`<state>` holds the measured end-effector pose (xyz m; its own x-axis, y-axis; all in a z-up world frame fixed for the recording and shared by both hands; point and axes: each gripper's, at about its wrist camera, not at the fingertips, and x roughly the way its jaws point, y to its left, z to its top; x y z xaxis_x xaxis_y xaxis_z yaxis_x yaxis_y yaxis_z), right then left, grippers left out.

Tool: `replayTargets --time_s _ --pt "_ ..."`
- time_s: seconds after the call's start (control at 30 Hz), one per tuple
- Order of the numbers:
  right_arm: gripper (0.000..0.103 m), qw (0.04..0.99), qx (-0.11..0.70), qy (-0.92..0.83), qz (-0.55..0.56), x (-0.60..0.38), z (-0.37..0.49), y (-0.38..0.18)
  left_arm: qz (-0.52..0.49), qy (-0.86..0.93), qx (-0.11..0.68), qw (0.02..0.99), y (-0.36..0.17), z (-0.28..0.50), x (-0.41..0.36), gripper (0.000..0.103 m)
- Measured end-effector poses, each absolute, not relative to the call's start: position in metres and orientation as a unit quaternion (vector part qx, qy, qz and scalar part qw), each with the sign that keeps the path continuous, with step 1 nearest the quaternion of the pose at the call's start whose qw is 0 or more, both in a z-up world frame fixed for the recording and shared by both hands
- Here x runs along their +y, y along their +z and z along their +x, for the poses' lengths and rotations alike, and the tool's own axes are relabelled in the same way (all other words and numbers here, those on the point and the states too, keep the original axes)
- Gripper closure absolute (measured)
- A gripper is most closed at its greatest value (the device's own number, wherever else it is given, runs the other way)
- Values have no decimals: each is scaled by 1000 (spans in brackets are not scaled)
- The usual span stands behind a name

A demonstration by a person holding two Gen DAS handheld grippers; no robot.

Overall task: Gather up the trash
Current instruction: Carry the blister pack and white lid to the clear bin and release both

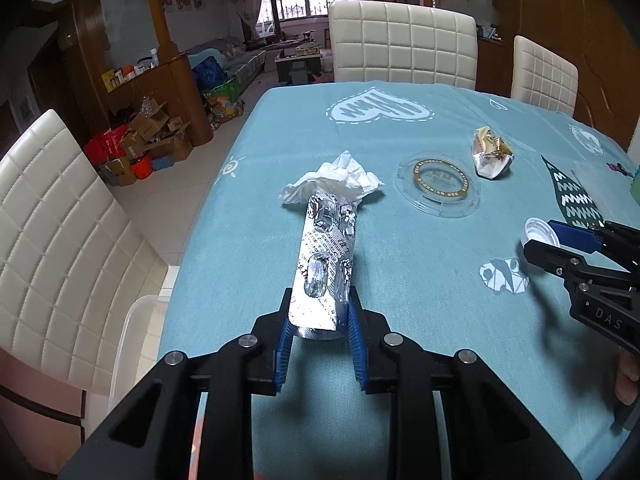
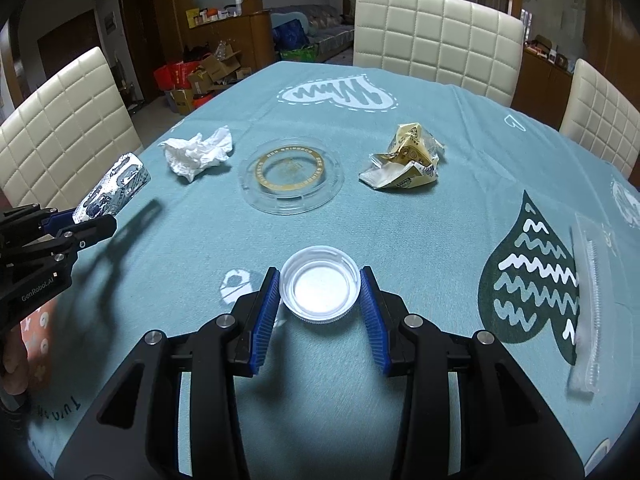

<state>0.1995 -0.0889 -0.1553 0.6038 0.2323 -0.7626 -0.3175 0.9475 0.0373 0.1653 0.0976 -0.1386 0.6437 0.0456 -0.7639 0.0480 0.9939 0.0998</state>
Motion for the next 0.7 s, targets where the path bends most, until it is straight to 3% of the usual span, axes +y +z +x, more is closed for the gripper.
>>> replayTargets --time_s 0.7 --pt "62 899 391 177 -89 -49 156 -127 50 14 391 919 -118 114 126 78"
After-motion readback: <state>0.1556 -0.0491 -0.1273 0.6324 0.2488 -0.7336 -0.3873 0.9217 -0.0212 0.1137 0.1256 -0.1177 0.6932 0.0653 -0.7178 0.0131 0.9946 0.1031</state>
